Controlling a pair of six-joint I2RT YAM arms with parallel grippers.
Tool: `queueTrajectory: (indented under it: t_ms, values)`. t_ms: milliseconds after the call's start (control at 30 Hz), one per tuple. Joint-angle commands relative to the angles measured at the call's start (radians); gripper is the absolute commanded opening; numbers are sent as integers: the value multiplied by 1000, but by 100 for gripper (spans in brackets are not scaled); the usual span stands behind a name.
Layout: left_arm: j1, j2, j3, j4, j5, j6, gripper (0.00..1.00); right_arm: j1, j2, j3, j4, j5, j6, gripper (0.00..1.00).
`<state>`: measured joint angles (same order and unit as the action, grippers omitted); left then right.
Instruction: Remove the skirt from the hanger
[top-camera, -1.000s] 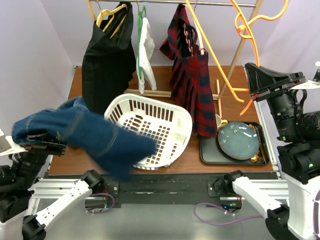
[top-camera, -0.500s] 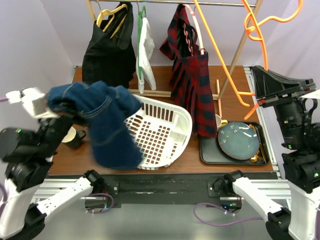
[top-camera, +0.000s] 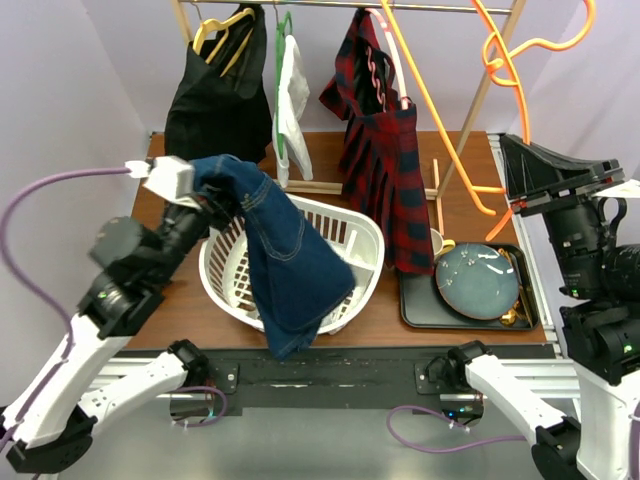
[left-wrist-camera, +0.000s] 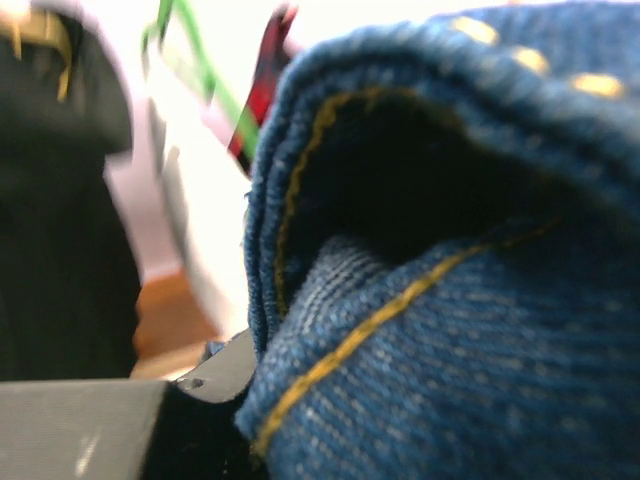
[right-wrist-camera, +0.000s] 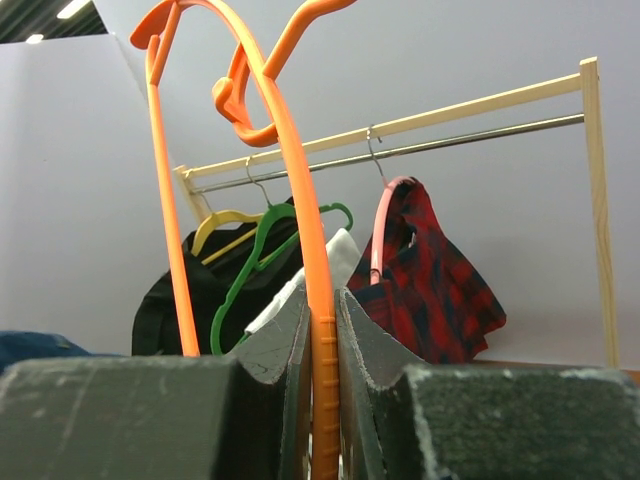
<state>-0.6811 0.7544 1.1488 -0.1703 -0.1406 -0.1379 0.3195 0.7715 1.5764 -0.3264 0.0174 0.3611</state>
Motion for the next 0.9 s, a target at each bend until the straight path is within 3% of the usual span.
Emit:
queueTrajectory:
  t_ms: [0, 433, 500, 533, 633, 767, 867]
  values:
    - [5, 23, -92, 104, -123, 0, 0, -3, -6, -13, 55, 21, -5, 0]
    - [5, -6, -454, 190, 5, -210, 3, -3, -9, -44, 47, 52, -17, 0]
    - [5, 13, -446, 173, 84, -200, 20, -2, 0, -33, 43, 55, -24, 0]
    - [5, 22, -434, 128, 104, -195, 45, -2, 2, -29, 41, 55, -28, 0]
    - [5, 46, -371, 28, 163, -161, 71, -3, 3, -15, 40, 62, -34, 0]
    - [3, 27, -307, -70, 197, -108, 85, -3, 2, -12, 35, 85, -47, 0]
    - [3, 4, -258, -110, 188, -42, 87, -3, 6, -10, 23, 124, -63, 0]
